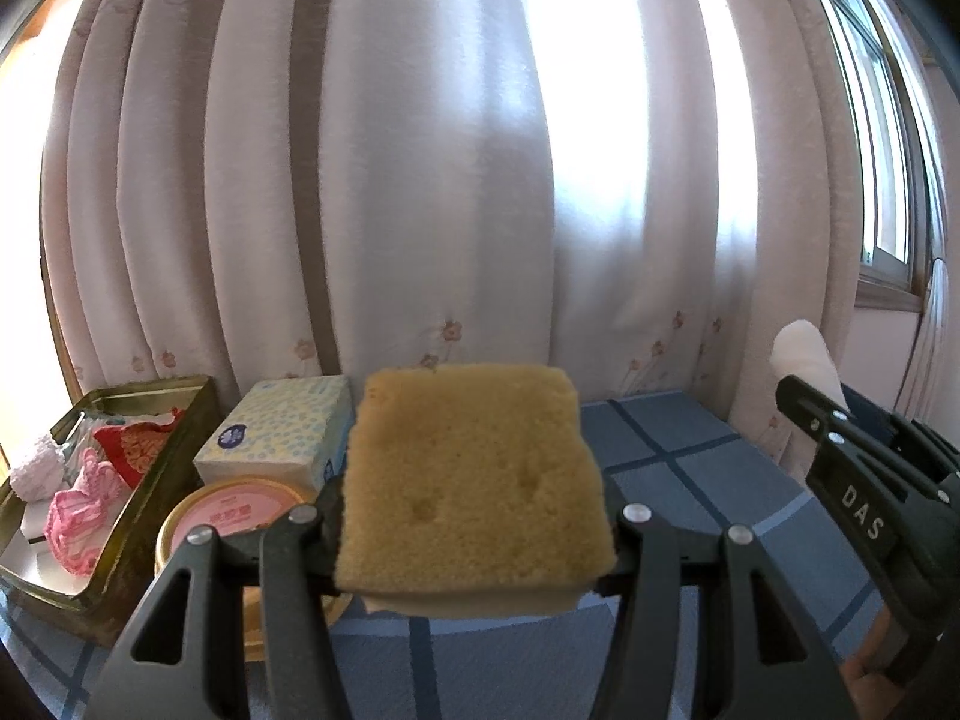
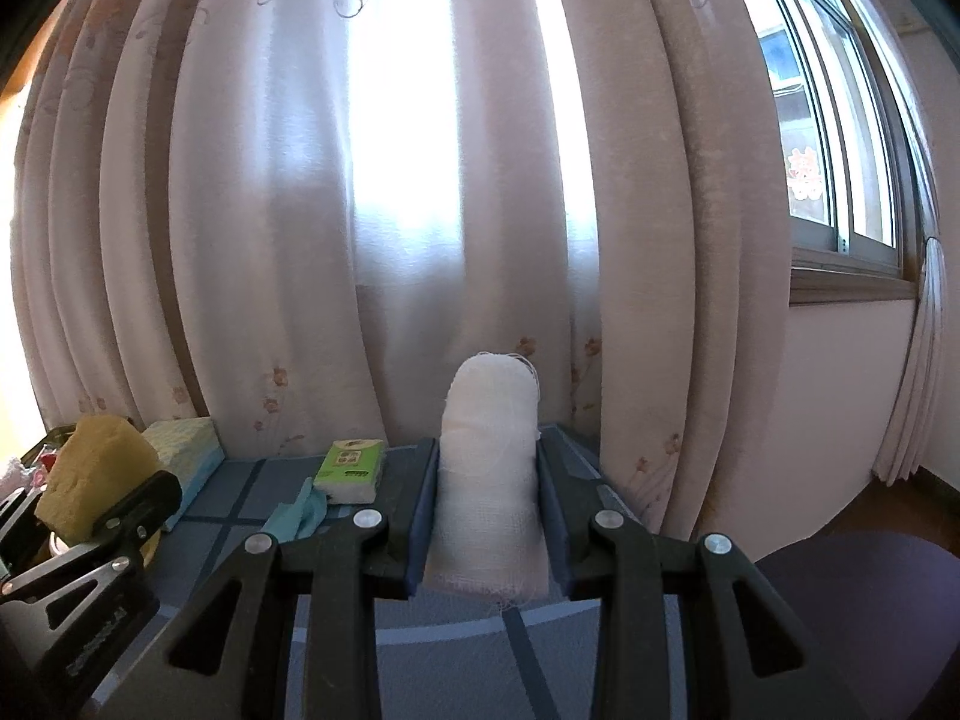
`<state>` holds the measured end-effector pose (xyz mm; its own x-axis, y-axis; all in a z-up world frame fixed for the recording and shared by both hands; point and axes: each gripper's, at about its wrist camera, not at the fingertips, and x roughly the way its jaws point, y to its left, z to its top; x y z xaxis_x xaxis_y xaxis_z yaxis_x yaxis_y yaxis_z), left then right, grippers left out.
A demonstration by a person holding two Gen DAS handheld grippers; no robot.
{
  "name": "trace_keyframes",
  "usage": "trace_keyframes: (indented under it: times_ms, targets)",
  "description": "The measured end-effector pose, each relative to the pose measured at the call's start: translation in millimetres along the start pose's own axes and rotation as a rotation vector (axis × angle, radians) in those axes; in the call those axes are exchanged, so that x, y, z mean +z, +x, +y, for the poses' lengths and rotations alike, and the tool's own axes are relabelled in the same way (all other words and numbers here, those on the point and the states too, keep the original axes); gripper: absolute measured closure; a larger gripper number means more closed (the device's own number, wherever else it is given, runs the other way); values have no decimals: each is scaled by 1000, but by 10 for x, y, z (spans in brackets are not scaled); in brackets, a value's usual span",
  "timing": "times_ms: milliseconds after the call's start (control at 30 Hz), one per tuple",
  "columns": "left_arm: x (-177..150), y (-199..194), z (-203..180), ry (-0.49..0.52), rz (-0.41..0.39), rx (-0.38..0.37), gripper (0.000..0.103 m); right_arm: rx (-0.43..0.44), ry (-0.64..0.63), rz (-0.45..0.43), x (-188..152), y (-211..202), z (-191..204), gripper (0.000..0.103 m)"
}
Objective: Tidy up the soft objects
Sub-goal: 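Carry the gauze roll and yellow sponge toward the gold tray with both grippers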
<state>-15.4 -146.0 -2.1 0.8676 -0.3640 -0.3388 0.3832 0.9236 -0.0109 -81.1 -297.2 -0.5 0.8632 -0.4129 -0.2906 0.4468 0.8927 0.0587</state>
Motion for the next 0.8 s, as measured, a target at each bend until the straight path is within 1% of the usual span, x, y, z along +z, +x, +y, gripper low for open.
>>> trace_keyframes:
  times_ms: [233,467,800]
  targets:
    - [-14,-54,41,-2,0,1,49,14,-5,-3,-25,-72,108,69]
    - [-41,-134,161,-11,3,8,49,40,7,-1,-49,-120,212,69]
    - [-68,-244,338,-17,1,6,49,82,-21,-5,-82,-195,475,68]
